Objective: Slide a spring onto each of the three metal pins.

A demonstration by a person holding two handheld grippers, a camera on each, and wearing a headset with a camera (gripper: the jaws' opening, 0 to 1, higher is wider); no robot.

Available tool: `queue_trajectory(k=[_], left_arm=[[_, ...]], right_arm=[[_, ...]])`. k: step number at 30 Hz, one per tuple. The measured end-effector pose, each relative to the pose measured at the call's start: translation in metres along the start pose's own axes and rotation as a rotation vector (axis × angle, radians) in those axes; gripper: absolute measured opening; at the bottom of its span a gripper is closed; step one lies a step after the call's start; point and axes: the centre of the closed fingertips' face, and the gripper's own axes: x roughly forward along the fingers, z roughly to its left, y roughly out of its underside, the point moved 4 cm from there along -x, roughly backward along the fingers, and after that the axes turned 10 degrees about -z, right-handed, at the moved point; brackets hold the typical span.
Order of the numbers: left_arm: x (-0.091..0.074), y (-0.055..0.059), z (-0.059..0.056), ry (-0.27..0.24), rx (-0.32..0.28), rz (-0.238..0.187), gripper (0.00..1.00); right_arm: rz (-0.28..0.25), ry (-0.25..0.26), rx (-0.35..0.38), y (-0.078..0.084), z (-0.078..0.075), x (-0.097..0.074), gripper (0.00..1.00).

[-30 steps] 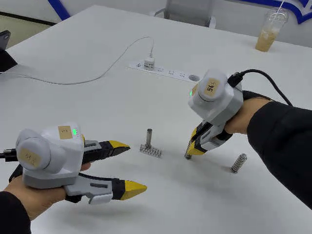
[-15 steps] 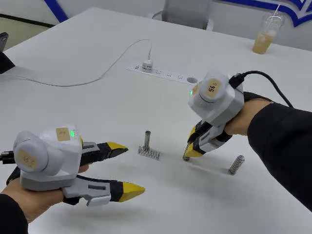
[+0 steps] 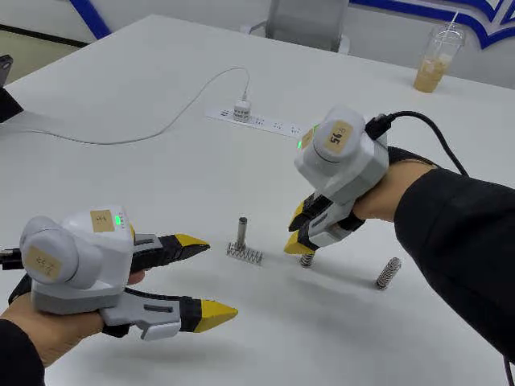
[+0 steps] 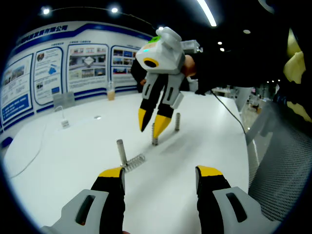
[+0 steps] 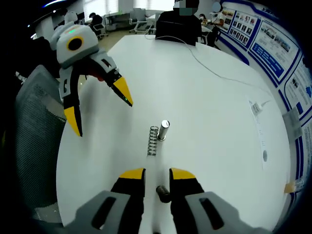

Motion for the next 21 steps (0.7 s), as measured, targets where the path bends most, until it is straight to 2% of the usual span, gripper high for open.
queue_trajectory(k=[7,21], left_arm=[[-0.001,0.001,0.001,-0.007,-0.002,0.0,0.59],[-0.003,0.001,0.004,-0.018,-0.002,0.0,0.59]], right_arm=[[-0.014,-0.004,0.016,-0.007,0.004,0.017,0.18],[-0.002,-0.017,0.05,-0.004,0.006,0.045,0.15]])
